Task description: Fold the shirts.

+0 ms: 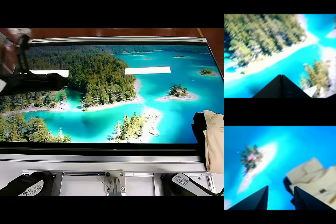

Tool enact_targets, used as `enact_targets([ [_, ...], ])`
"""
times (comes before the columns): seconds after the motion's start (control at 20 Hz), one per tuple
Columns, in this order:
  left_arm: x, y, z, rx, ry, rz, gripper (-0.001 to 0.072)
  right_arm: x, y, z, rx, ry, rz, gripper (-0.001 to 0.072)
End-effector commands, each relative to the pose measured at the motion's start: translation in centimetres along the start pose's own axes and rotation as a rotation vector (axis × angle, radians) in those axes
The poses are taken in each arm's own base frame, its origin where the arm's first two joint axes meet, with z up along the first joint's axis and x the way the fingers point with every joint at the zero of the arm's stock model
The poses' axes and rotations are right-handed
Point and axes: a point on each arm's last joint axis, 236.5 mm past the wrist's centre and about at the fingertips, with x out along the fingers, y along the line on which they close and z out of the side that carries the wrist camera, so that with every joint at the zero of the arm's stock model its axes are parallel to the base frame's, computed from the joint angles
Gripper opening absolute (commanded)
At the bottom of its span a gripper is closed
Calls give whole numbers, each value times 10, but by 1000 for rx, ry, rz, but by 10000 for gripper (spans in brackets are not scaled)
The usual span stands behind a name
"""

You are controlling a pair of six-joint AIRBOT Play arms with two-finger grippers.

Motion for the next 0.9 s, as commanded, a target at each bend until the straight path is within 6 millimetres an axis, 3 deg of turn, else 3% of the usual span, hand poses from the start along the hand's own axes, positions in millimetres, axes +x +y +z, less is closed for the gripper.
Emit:
enact_targets([
  [0.0,10,75,-75,-23,475,364,48,33,110,-62,-296,227,69,657],
  [0.05,12,71,-84,-2,560,363,215,46,124,-100,-360,355,50,685],
  [0.1,18,63,-84,20,590,352,513,54,139,-131,-424,452,59,685],
  [0.15,25,56,-79,41,574,344,644,59,151,-150,-465,504,73,685],
  [0.3,40,46,-61,88,482,331,642,63,184,-170,-538,519,116,685],
  [0.5,38,41,-69,97,515,327,642,60,206,-185,-590,532,155,684],
  [0.85,38,40,-72,92,531,323,643,58,212,-188,-589,537,174,685],
])
